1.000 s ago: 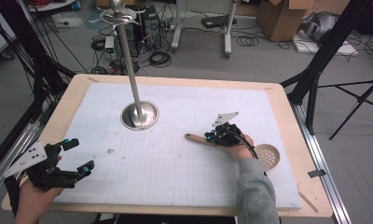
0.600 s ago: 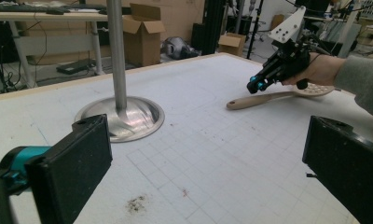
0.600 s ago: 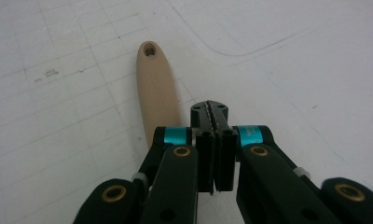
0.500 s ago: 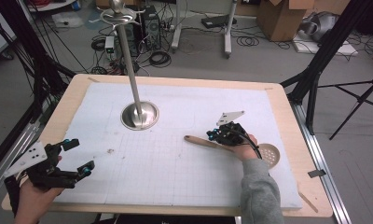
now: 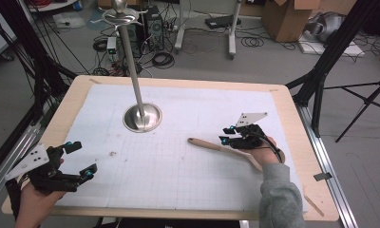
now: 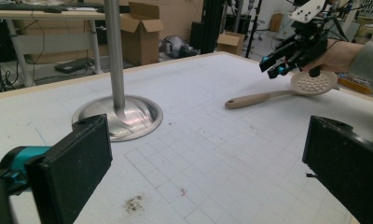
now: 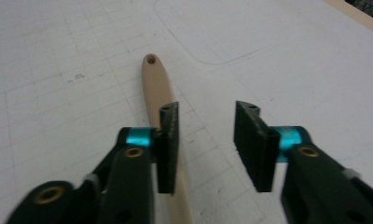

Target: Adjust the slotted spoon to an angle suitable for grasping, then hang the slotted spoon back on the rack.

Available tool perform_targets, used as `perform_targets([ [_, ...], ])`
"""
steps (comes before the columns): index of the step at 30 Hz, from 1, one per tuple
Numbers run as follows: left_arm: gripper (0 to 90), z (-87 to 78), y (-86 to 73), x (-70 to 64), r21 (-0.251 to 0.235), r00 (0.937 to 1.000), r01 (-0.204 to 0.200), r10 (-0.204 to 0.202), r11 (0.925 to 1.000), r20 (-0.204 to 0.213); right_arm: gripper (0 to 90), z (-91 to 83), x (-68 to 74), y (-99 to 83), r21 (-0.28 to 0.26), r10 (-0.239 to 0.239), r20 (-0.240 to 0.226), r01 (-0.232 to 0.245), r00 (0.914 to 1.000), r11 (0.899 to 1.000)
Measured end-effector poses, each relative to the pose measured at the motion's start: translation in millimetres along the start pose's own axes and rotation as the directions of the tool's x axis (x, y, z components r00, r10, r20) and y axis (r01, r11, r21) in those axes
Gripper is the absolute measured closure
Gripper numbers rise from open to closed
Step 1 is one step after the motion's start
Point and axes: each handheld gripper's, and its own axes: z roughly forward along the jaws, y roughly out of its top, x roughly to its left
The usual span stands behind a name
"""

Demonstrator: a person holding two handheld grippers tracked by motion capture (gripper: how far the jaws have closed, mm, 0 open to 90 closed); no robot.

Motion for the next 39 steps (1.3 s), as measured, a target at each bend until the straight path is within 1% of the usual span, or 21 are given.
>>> perform_targets([
  [1,1.7,0.0,0.0,0.0,0.000,1.0000,0.000,0.000,1.0000,0.000,49.5,-1.6,-0.3,0.0,0.006,0.008,-0.001,-0.008,1.0000,1.000],
  [2,1.7,-0.2,-0.1,0.3,0.000,1.0000,-0.001,0.001,1.0000,-0.002,49.5,-1.6,-0.3,0.0,0.006,0.008,-0.001,-0.008,1.0000,1.000],
  [3,1.7,-0.3,-0.1,0.5,-0.002,1.0000,0.001,-0.001,1.0000,-0.002,43.8,-5.4,-1.4,-0.3,0.010,0.013,-0.015,-0.013,0.9998,1.000],
  [5,1.7,-1.3,0.1,1.1,-0.003,1.0000,0.001,-0.001,1.0000,-0.005,37.5,-9.8,-1.8,-1.0,0.013,0.016,-0.029,-0.015,0.9995,1.000],
  [8,1.7,-1.7,0.0,1.2,-0.005,1.0000,0.004,-0.005,1.0000,-0.006,26.2,-17.4,-3.7,-2.3,-0.003,0.036,-0.043,-0.036,0.9984,0.999],
  [11,1.7,-1.6,0.1,1.0,-0.004,1.0000,0.002,-0.002,1.0000,-0.007,20.4,-25.3,-4.7,-3.5,-0.026,0.028,-0.058,-0.029,0.9979,0.999],
  [14,1.7,-1.5,0.0,1.1,-0.002,1.0000,0.000,0.000,1.0000,-0.006,19.0,-32.5,-4.5,-4.6,-0.033,0.012,-0.071,-0.015,0.9974,0.999],
  [18,1.7,-0.8,-0.6,1.2,0.000,1.0000,0.004,-0.004,1.0000,-0.006,18.3,-40.4,-3.7,-6.5,-0.027,-0.007,-0.088,0.005,0.9961,1.000],
  [19,1.7,-1.0,-0.6,1.3,0.002,1.0000,0.002,-0.002,1.0000,-0.006,18.3,-42.1,-3.4,-7.2,-0.026,-0.022,-0.098,0.020,0.9950,0.999],
  [22,1.7,-1.2,-0.6,1.3,0.001,1.0000,0.003,-0.003,1.0000,-0.005,18.3,-46.5,-2.4,-9.9,-0.007,-0.025,-0.115,0.025,0.9931,1.000],
  [26,1.7,-1.6,-0.5,0.9,0.002,1.0000,0.003,-0.003,1.0000,-0.007,18.3,-49.9,-2.5,-12.8,0.010,-0.029,-0.124,0.030,0.9919,0.999],
  [28,1.7,-1.4,-0.7,1.0,0.002,1.0000,0.003,-0.003,1.0000,-0.008,18.3,-50.3,-3.1,-13.6,0.010,-0.039,-0.127,0.041,0.9912,0.999],
  [29,1.7,-1.3,-0.8,1.0,0.002,1.0000,0.004,-0.004,1.0000,-0.008,18.3,-50.2,-3.4,-14.2,0.014,-0.034,-0.121,0.036,0.9921,0.999],
  [33,1.7,-0.9,-0.9,1.1,0.006,1.0000,-0.001,0.001,1.0000,-0.007,18.3,-48.1,-4.0,-16.0,0.034,-0.036,-0.126,0.040,0.9914,0.999],
  [36,1.7,-0.5,-1.5,0.9,0.007,1.0000,0.003,-0.003,1.0000,-0.005,18.3,-46.0,-4.4,-15.8,0.039,-0.045,-0.126,0.050,0.9910,0.998],
  [39,1.7,-0.7,-1.8,0.9,0.007,1.0000,0.006,-0.006,1.0000,-0.006,18.3,-42.6,-5.1,-16.9,0.063,-0.055,-0.125,0.064,0.9906,0.996],
])
